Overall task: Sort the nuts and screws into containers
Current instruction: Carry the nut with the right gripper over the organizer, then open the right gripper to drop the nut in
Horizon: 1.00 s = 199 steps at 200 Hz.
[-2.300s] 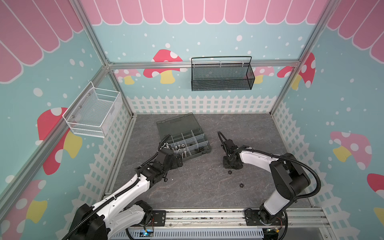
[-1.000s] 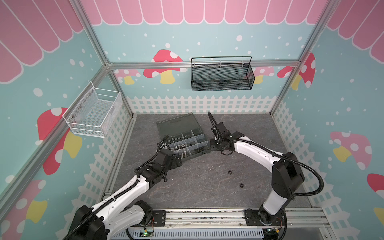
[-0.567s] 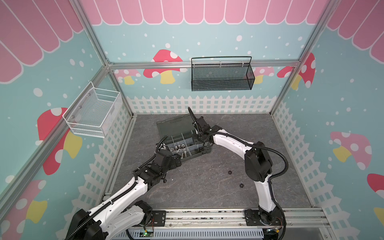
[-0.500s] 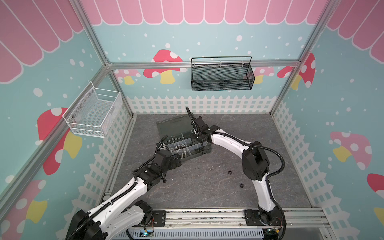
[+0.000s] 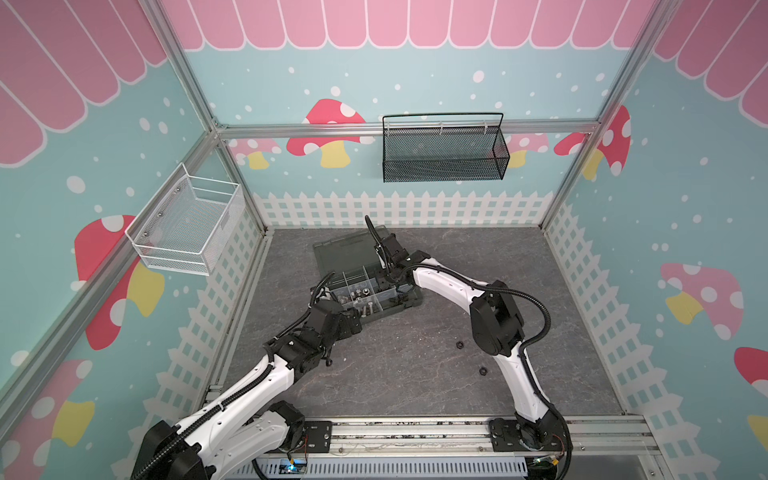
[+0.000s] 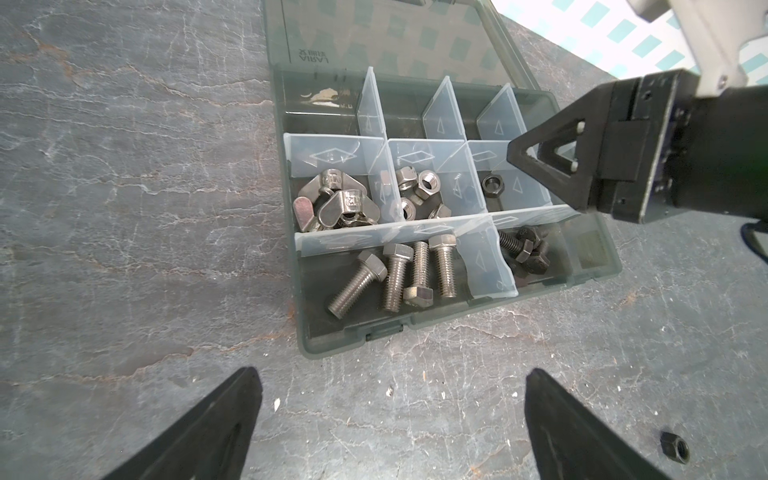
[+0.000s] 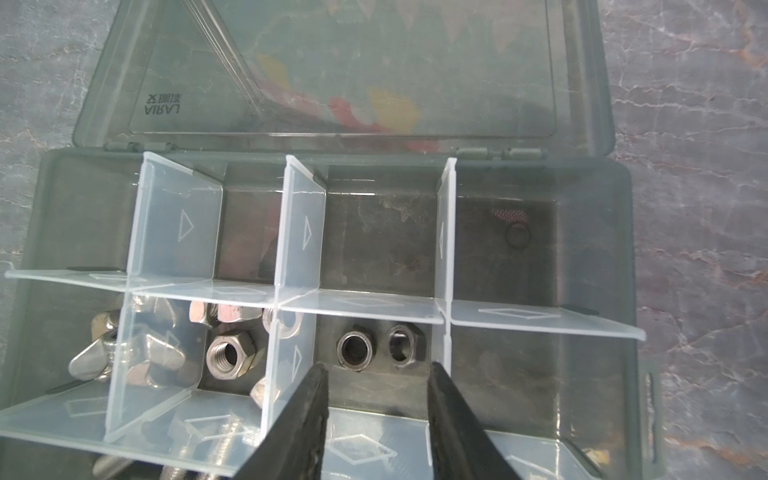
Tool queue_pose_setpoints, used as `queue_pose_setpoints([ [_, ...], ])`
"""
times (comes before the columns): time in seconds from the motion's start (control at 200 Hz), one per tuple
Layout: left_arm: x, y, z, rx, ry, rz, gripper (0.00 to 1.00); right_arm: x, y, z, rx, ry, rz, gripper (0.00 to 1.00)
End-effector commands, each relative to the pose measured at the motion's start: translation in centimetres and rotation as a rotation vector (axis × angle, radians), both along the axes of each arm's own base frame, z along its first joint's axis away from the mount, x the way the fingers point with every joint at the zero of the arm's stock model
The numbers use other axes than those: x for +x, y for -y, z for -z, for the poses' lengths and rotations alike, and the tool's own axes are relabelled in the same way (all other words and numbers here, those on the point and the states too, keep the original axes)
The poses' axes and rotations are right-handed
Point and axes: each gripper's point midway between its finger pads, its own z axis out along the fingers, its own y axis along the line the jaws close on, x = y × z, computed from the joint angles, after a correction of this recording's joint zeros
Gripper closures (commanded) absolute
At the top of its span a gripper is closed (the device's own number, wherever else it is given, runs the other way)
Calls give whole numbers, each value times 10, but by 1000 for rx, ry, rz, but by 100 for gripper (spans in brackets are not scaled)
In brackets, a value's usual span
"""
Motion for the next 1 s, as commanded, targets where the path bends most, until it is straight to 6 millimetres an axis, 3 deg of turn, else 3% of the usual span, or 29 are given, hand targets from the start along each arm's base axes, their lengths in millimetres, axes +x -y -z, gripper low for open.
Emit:
queue_pose_setpoints([
  [0.0,-3,-6,2,2,-6,-27,0,1,-1,-21,4,36,-4,57],
  [0.205,-3,-2,-2,-4,0,-3,1,-2,22,-51,-28,84,66,57],
  [0.42,-1,10,-7,-11,-4,68,0,-25,73,-72,-53,99,201,51],
  [0.505,0,18,-8,-16,0,98,1,-38,96,-66,-73,83,255,48],
  [0.535,1,22,-10,-22,7,111,0,-44,106,-76,-60,94,275,46],
  [0.7,5,41,-14,-39,24,165,0,-77,151,-68,-63,58,368,41],
  [0.99,11,48,-9,-46,12,164,1,-153,203,-14,-52,-150,421,41],
])
